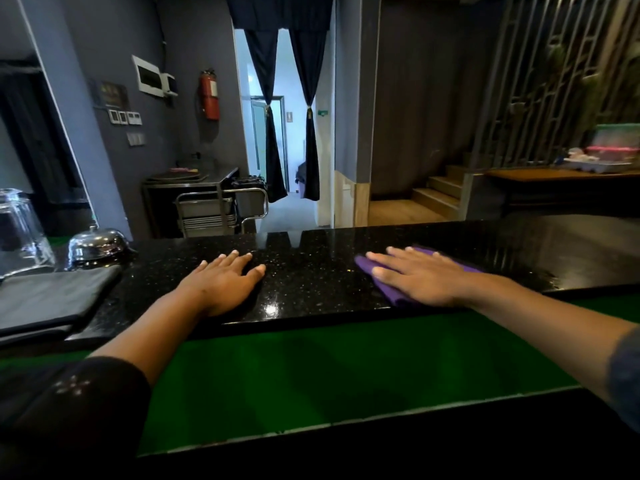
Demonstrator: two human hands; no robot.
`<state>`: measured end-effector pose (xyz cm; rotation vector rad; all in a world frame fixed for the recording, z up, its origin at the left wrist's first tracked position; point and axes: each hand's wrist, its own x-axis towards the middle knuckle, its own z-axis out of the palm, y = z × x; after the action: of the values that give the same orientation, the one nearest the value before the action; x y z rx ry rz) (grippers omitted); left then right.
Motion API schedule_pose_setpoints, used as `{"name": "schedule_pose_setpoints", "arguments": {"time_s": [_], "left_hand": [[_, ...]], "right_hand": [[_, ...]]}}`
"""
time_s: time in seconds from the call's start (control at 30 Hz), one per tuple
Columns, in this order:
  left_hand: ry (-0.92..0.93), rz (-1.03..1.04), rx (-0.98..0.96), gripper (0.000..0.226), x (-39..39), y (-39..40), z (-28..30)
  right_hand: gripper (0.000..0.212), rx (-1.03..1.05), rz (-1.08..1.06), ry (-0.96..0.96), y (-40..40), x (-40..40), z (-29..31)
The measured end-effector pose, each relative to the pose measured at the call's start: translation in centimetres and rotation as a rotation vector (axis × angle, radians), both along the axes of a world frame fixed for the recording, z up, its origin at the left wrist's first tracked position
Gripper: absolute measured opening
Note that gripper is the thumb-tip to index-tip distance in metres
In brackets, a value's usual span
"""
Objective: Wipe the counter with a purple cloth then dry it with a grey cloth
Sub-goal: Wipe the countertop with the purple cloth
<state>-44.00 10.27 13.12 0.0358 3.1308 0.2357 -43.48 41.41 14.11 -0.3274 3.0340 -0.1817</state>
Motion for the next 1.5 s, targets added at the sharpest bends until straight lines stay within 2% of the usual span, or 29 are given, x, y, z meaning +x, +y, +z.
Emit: {"name": "schedule_pose_setpoints", "arguments": {"time_s": [0.13,0.33,0.47,0.7,0.9,1.03,1.17,1.3,1.4,1.5], "left_hand": [[0.002,0.016,-0.010,0.063,-0.4,0.3,-0.2],[-0.017,0.054,-0.019,0.063,0.0,1.0,0.4],[0.005,0.071,-0.090,0.056,1.5,3.1,1.5],[0.134,-0.195,-0.061,0.058,2.8,14.1,1.3],[0.134,-0.185,0.101,0.066,1.0,21.6,0.7],[0.047,-0.120,0.064,0.064,0.3,22.7,-0.5],[0.027,-0.112,0.014,0.062,0.5,22.8,-0.3],[0.023,-0.097,-0.012,0.062,0.5,22.9,0.2],[0.022,-0.034,-0.046,0.061,-0.8,23.7,1.7],[0.089,-0.020,0.053,0.058,-2.2,26.6,1.9]], "right_hand": [[0.061,0.022,-0.182,0.019,3.1,-2.4,-0.1],[0.066,-0.006,-0.300,0.023,0.1,-4.5,0.2],[0.064,-0.025,-0.224,-0.028,0.1,-3.2,0.5],[0.060,-0.008,0.067,0.019,5.4,0.7,-0.7],[0.063,-0.031,-0.087,-0.005,10.7,-3.4,0.2],[0.065,-0.034,-0.190,-0.002,10.8,-5.4,0.4],[0.062,-0.044,-0.098,-0.014,11.6,-3.7,-0.2],[0.060,-0.002,0.037,0.012,16.7,-2.0,-0.6],[0.061,-0.018,-0.018,0.000,20.0,-3.5,-0.2],[0.063,-0.031,-0.137,0.015,20.0,-7.0,0.2]]}}
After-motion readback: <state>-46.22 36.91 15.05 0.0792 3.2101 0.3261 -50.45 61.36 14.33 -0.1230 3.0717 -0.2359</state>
